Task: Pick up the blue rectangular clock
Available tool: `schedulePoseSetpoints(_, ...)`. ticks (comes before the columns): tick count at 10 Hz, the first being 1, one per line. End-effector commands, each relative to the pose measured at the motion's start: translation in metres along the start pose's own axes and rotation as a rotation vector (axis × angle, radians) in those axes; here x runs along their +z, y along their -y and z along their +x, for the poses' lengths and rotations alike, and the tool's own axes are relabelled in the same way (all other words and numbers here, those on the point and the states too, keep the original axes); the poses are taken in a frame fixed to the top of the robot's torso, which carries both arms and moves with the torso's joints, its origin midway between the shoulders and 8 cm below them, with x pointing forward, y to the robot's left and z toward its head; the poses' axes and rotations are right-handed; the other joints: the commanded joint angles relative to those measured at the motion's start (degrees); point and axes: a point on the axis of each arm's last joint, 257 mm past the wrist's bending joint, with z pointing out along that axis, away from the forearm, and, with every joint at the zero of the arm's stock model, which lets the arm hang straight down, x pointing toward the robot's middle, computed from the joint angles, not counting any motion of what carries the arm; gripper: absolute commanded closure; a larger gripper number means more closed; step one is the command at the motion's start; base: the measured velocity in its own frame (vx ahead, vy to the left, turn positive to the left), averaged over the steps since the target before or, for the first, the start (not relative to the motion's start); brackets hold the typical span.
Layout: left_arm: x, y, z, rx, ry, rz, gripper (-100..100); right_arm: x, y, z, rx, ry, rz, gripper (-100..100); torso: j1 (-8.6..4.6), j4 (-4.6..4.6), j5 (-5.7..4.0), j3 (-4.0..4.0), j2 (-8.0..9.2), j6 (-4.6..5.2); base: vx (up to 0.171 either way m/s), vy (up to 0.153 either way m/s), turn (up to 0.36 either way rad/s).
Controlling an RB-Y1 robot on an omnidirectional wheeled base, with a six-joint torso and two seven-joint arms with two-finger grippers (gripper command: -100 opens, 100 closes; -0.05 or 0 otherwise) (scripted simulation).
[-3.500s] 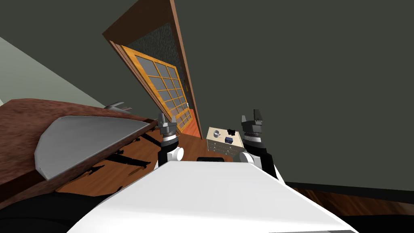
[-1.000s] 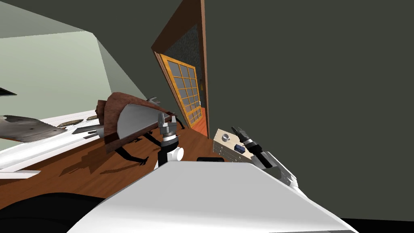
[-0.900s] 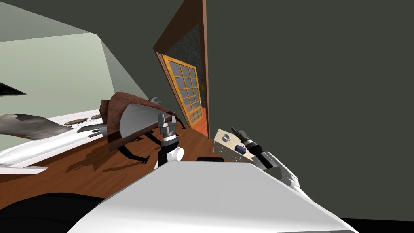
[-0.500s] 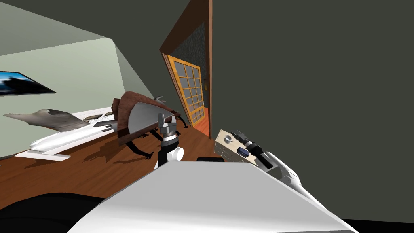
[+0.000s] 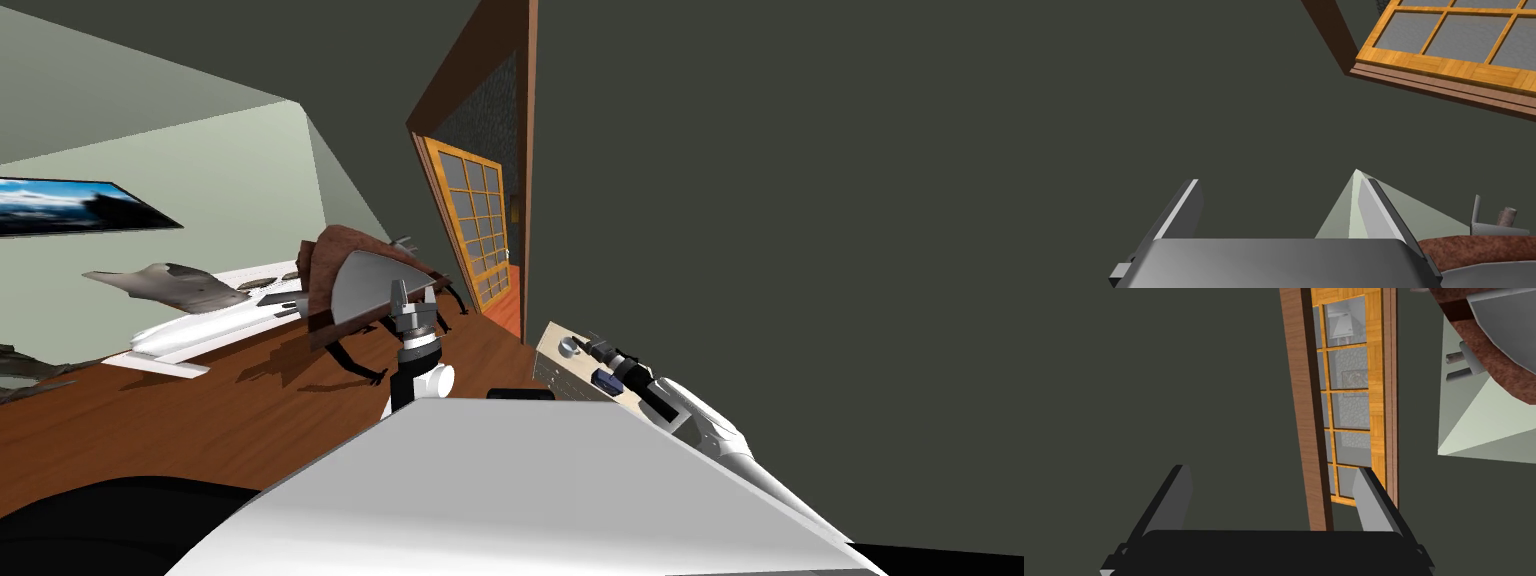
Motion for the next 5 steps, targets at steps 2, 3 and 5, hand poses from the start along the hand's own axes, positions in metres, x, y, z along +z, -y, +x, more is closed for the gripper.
schedulePoseSetpoints(2,0.000,0.000,0.000,0.000,0.000,0.000,0,-0.008,0.012,0.029,-0.055,-0.093,-0.005,-100,0.01,0.00,0.00,0.00,-0.01,-0.03,0.012,0.005,0.107)
schedulePoseSetpoints(3,0.000,0.000,0.000,0.000,0.000,0.000,0,-0.013,0.014,0.044,-0.108,-0.152,-0.032,-100,0.01,0.00,0.01,0.00,0.00,0.00,-0.001,-0.001,0.094)
schedulePoseSetpoints(5,0.000,0.000,0.000,0.000,0.000,0.000,0,-0.025,0.026,0.070,-0.150,-0.234,-0.039,-100,-0.03,0.02,-0.01,0.04,0.08,0.02,-0.012,-0.004,0.091)
